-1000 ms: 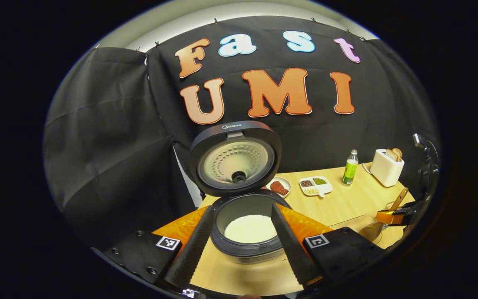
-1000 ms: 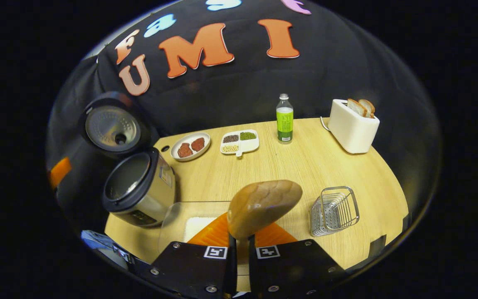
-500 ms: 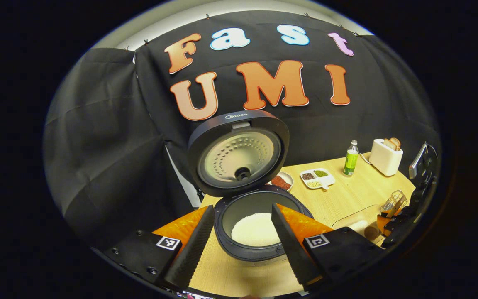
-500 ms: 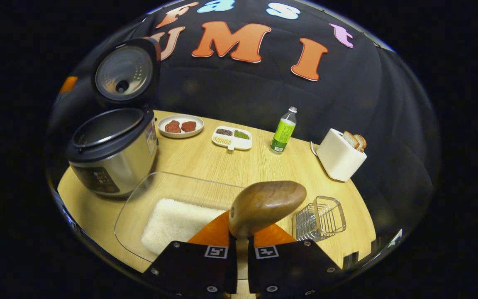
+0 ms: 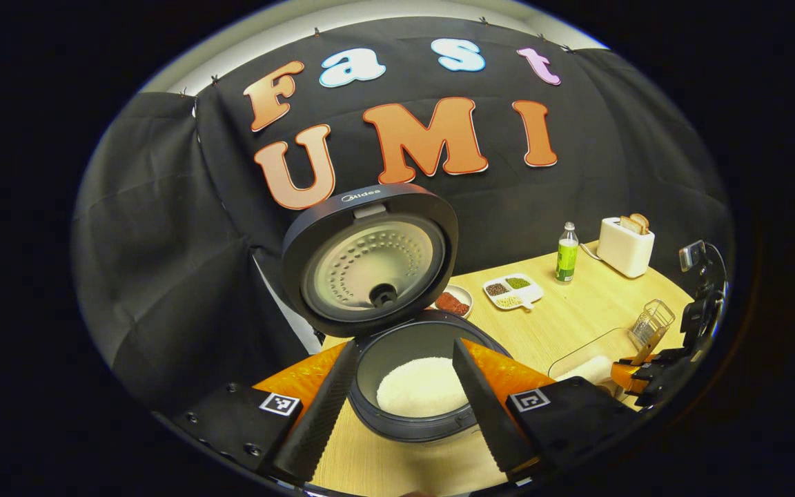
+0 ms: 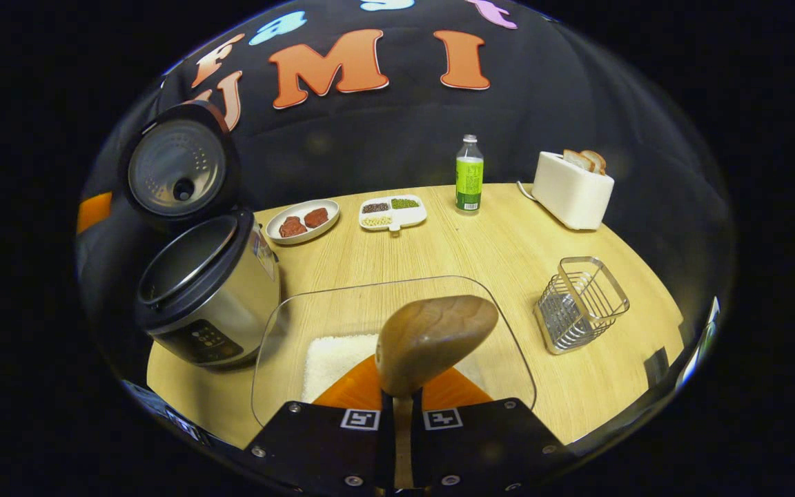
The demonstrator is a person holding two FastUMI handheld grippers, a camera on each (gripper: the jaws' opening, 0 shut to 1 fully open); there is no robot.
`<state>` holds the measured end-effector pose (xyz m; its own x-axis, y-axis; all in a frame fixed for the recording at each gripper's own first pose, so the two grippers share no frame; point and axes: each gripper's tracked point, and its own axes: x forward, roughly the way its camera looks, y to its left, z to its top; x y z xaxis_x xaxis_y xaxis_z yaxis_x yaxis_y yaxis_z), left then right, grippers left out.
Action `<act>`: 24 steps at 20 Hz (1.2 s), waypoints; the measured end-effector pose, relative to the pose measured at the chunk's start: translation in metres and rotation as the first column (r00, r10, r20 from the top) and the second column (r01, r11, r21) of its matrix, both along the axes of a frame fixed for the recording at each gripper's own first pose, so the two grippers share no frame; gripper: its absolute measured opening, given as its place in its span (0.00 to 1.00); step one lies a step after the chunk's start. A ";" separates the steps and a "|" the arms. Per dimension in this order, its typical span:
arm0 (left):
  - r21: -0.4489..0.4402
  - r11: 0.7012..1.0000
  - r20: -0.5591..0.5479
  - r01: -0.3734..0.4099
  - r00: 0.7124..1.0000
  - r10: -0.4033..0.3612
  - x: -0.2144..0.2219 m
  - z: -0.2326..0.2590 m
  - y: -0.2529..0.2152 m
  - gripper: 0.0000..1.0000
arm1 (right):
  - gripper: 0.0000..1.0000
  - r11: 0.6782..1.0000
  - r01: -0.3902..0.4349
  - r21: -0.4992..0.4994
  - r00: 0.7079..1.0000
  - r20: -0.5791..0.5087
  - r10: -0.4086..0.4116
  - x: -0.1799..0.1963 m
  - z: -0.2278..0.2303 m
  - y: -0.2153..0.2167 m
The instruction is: Close the left gripper, press the button to open the rice cooker; take a wooden spoon from the chopstick holder with the right hand, scoop a spoonful of rice and pour it into the rice cooker, then put the wooden spoon back into the chopstick holder.
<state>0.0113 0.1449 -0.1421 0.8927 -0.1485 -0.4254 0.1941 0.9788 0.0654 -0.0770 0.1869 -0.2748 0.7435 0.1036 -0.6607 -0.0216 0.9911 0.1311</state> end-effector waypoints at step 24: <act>0.012 0.999 -0.003 -0.031 1.000 0.031 0.013 0.004 0.012 0.95 | 0.08 0.690 0.258 0.676 0.955 -0.288 -0.075 0.018 -0.005 0.053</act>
